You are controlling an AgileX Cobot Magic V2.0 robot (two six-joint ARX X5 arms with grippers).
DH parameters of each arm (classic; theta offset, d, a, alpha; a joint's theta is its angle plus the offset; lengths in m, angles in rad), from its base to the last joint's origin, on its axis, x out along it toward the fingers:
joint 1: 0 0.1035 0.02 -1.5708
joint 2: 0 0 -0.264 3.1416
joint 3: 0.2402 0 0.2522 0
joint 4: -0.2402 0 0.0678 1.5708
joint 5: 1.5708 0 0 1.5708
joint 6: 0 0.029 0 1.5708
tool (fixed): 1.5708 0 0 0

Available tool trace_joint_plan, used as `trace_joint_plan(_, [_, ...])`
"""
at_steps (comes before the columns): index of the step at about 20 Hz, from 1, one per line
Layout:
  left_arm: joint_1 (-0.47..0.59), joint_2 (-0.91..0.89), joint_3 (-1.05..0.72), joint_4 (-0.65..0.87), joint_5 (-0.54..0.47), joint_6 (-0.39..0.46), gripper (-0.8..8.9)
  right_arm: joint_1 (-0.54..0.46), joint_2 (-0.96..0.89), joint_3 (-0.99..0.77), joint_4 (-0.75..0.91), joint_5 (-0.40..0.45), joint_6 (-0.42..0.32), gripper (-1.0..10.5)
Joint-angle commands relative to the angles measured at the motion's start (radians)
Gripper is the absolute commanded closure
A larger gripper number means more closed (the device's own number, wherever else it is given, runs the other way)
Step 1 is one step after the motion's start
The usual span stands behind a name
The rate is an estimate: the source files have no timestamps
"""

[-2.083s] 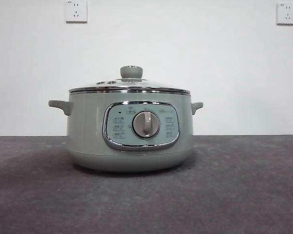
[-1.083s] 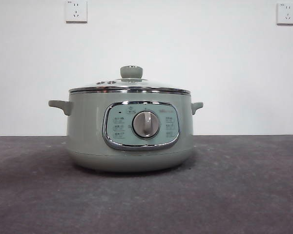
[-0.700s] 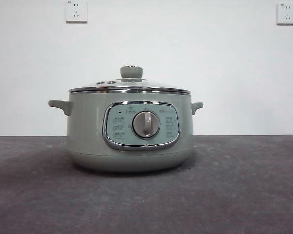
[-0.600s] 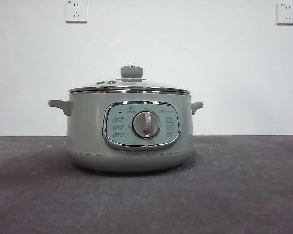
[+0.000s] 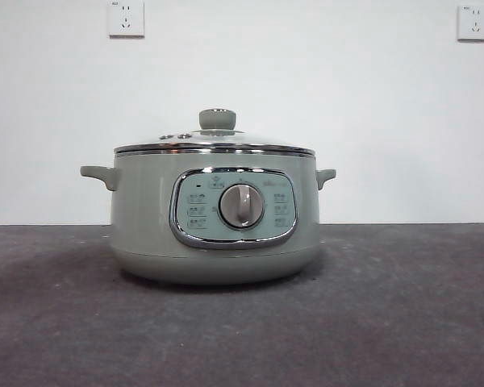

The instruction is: Pick up the egg,open the lid,put the egg in the pot,close the lid

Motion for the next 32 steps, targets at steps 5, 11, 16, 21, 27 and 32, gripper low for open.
trace_joint_plan(5, [0.238,-0.363,-0.581,0.396,0.010,0.039,8.17,0.000,0.041,-0.006,-0.023,0.002,0.011,9.5])
trace_joint_plan(11, [0.294,-0.681,-1.112,0.611,-0.081,-0.006,8.17,0.000,0.050,-0.006,-0.023,0.008,0.011,9.5])
trace_joint_plan(16, [0.316,-0.864,-1.391,0.682,-0.108,-0.092,8.17,0.000,0.050,-0.006,-0.023,0.007,0.011,9.5])
trace_joint_plan(21, [0.316,-0.997,-1.528,0.664,-0.183,-0.159,8.17,0.000,0.050,-0.006,-0.023,0.008,0.011,9.5])
trace_joint_plan(27, [0.316,-0.990,-1.526,0.578,-0.169,-0.162,8.17,0.000,0.050,-0.006,-0.023,0.007,0.011,9.5])
trace_joint_plan(32, [0.316,-0.970,-1.526,0.577,-0.169,-0.162,8.17,0.000,0.050,-0.006,-0.023,0.008,0.011,9.5])
